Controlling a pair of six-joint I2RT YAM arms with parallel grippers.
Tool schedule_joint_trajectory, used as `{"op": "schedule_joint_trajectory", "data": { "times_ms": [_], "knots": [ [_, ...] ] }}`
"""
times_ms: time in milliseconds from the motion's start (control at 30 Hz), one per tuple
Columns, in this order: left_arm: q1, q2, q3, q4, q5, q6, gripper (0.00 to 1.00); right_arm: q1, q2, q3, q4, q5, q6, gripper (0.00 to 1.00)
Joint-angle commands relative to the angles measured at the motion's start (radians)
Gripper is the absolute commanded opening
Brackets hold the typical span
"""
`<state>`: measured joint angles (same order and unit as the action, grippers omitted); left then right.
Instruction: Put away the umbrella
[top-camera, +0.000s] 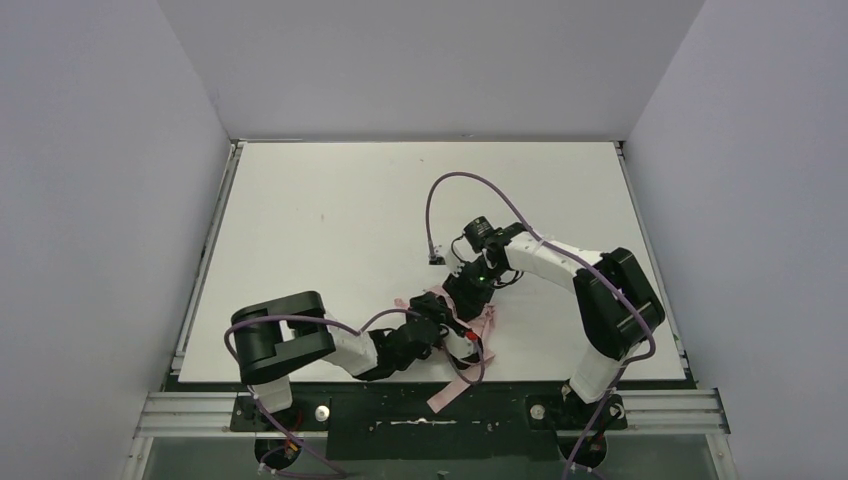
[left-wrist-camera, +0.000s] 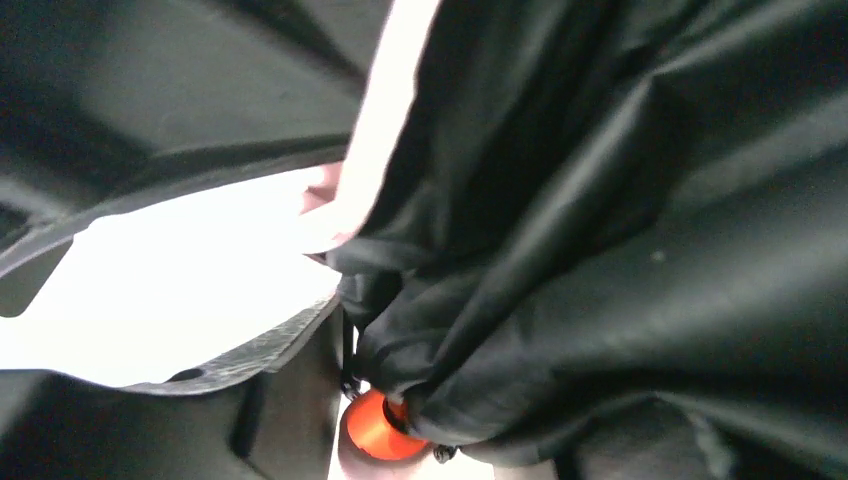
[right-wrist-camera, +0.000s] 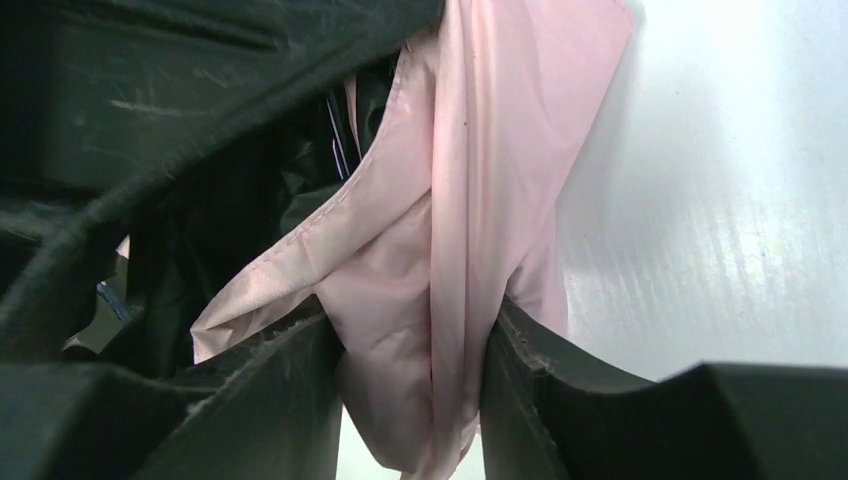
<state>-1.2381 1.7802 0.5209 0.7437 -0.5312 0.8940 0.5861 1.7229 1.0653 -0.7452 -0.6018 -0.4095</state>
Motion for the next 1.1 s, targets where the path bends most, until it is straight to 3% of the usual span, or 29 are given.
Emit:
{"op": "schedule_joint_trajectory", "data": {
  "times_ms": [0, 133, 267, 533, 700, 833, 1067],
  "knots": [
    [0.020, -0.096, 0.012, -0.036, -0.069, -0.182, 0.47, 0.005, 0.021, -0.039, 0.016, 0.081, 0.026, 0.33],
    [0.019, -0.173, -0.001, -0.099, -0.078, -0.284, 0.73, -0.003, 0.011, -0.028, 0.041, 0.113, 0.030, 0.22],
    [0.016, -0.312, 0.000, -0.233, -0.061, -0.386, 0.87, -0.005, -0.022, -0.028, 0.100, 0.146, 0.031, 0.14],
    [0.005, -0.661, -0.026, -0.537, 0.111, -0.586, 0.90, -0.005, -0.074, -0.040, 0.209, 0.270, -0.040, 0.09],
    [0.038, -0.861, -0.059, -0.650, 0.122, -0.692, 0.90, 0.007, -0.148, -0.116, 0.349, 0.298, -0.142, 0.08],
    [0.199, -0.921, -0.047, -0.684, 0.141, -0.815, 0.94, 0.036, -0.226, -0.211, 0.464, 0.278, -0.226, 0.07],
    [0.491, -0.821, 0.048, -0.656, 0.423, -0.887, 0.97, 0.118, -0.225, -0.270, 0.450, 0.375, -0.333, 0.06]
  ]
}}
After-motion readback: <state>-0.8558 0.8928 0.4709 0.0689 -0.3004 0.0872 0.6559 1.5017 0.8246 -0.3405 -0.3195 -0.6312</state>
